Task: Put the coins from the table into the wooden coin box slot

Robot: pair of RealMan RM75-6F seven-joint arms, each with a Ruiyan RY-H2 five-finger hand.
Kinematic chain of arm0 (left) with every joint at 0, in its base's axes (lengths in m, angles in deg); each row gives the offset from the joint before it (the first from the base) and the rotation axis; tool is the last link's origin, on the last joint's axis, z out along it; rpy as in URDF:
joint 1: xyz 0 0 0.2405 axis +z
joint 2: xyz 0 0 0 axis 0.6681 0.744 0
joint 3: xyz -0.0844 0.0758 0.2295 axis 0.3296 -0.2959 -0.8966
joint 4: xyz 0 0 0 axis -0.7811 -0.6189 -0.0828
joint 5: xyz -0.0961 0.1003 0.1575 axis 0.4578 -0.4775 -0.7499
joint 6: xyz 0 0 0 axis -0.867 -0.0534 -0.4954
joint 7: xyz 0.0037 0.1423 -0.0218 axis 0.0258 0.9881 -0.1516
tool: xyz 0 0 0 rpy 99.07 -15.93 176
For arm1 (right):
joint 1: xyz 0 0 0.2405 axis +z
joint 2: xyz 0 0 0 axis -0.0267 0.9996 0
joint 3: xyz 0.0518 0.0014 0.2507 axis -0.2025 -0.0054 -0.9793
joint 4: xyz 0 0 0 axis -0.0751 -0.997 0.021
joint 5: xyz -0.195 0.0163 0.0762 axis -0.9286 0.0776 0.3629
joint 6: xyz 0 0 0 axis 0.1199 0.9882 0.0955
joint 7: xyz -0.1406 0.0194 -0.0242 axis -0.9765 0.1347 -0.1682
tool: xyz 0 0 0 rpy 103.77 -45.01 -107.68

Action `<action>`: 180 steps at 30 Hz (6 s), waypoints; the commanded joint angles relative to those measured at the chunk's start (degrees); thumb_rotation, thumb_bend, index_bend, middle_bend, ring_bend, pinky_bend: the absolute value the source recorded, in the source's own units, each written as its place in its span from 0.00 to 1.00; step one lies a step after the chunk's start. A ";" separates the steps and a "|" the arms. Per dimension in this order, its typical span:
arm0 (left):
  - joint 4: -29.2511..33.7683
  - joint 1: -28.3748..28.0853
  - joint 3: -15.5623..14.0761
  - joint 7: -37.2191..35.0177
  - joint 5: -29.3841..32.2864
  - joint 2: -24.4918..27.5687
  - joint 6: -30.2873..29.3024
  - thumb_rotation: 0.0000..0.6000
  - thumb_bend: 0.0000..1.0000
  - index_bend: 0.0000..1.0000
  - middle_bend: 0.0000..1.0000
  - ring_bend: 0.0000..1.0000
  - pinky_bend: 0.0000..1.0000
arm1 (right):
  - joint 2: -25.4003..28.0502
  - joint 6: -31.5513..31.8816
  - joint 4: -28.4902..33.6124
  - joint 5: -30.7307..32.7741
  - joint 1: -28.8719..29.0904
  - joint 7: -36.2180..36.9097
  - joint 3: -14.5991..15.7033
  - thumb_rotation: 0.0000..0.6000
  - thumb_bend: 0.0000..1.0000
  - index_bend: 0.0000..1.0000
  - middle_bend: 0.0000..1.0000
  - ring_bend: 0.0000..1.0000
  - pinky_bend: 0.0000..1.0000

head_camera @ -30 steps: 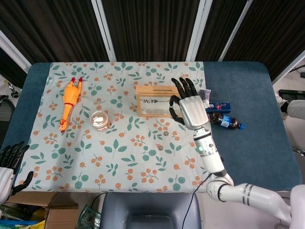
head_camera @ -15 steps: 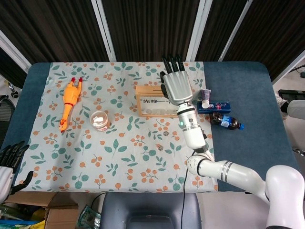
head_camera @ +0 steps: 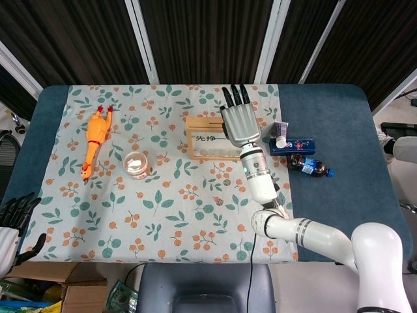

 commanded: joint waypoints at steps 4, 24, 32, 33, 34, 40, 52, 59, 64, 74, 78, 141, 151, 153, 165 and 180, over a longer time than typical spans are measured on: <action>0.08 0.05 -0.03 0.19 -0.16 -0.07 -0.28 1.00 0.41 0.00 0.00 0.00 0.00 | -0.32 0.06 -1.29 1.05 0.47 0.69 0.97 1.00 0.58 0.73 0.21 0.00 0.08; 0.05 -0.04 -0.05 -0.12 0.06 0.02 -0.12 1.00 0.41 0.00 0.00 0.00 0.00 | -0.52 0.67 -2.68 3.78 1.62 0.53 2.89 1.00 0.58 0.71 0.21 0.00 0.08; 0.21 -0.03 0.03 -0.54 0.43 0.21 -0.01 1.00 0.41 0.00 0.00 0.00 0.00 | -0.27 0.58 -2.31 4.49 1.61 1.23 3.29 1.00 0.58 0.62 0.21 0.00 0.14; 0.21 -0.03 0.04 -0.56 0.43 0.21 0.00 1.00 0.41 0.00 0.00 0.00 0.00 | -0.19 0.54 -2.17 4.66 1.60 1.22 3.36 1.00 0.58 0.61 0.21 0.00 0.14; 0.21 -0.04 0.03 -0.55 0.42 0.20 0.00 1.00 0.41 0.00 0.00 0.00 0.00 | -0.11 0.57 -2.05 4.68 1.57 1.31 3.40 1.00 0.58 0.61 0.21 0.00 0.14; 0.15 -0.04 0.05 -0.61 0.34 0.19 -0.12 1.00 0.41 0.00 0.00 0.00 0.00 | 0.70 1.79 -0.85 1.89 1.24 3.93 3.76 1.00 0.58 0.59 0.21 0.00 0.15; 0.22 -0.10 0.13 -0.83 0.18 0.19 -0.35 1.00 0.41 0.00 0.00 0.00 0.00 | 6.84 14.22 21.25 -23.01 -9.58 18.68 15.14 1.00 0.46 0.53 0.20 0.00 0.15; 0.23 0.05 -0.01 -0.60 -0.23 0.17 -0.76 1.00 0.41 0.00 0.00 0.00 0.00 | 6.09 17.41 21.91 -32.36 -14.88 20.15 23.77 1.00 0.46 0.53 0.19 0.00 0.14; 0.17 0.13 -0.08 -0.80 -0.40 0.23 -0.96 1.00 0.41 0.00 0.00 0.00 0.00 | 3.33 17.04 18.37 -33.69 -17.24 23.43 26.52 1.00 0.51 0.56 0.19 0.00 0.13; -0.48 0.63 0.04 -2.47 -0.48 0.53 -2.25 1.00 0.41 0.00 0.00 0.00 0.00 | -8.78 10.29 -2.91 -32.97 -21.55 35.94 28.85 1.00 0.54 0.58 0.19 0.00 0.13; -0.53 0.50 0.06 -2.47 -0.39 0.52 -1.94 1.00 0.41 0.00 0.00 0.00 0.00 | -10.39 8.23 -5.81 -33.28 -21.67 37.40 28.03 1.00 0.54 0.58 0.19 0.00 0.13; -0.38 0.70 0.06 -2.86 -0.28 0.68 -2.07 1.00 0.41 0.00 0.00 0.00 0.00 | -16.97 -3.74 -15.74 -32.80 -20.81 33.61 21.29 1.00 0.54 0.57 0.19 0.00 0.16; -0.67 0.83 -0.01 -3.20 -0.55 0.67 -2.41 1.00 0.41 0.00 0.00 0.00 0.00 | -17.70 -3.49 -16.51 -33.14 -20.48 34.20 20.73 1.00 0.55 0.63 0.19 0.00 0.21; -0.73 0.82 -0.01 -3.28 -0.61 0.67 -2.45 1.00 0.41 0.00 0.00 0.00 0.00 | -17.91 -3.32 -16.83 -33.33 -20.41 34.47 20.66 1.00 0.55 0.64 0.19 0.00 0.22; -1.08 1.03 -0.06 -3.71 -1.09 0.57 -3.21 1.00 0.41 0.00 0.00 0.00 0.00 | -18.28 -2.49 -17.48 -33.79 -20.22 35.60 20.07 1.00 0.56 0.70 0.24 0.01 0.23; -1.29 0.92 0.03 -3.68 -1.02 0.48 -3.13 1.00 0.41 0.00 0.00 0.00 0.00 | -13.86 3.88 -9.31 -36.69 -20.18 37.05 17.91 1.00 0.57 0.75 0.28 0.02 0.23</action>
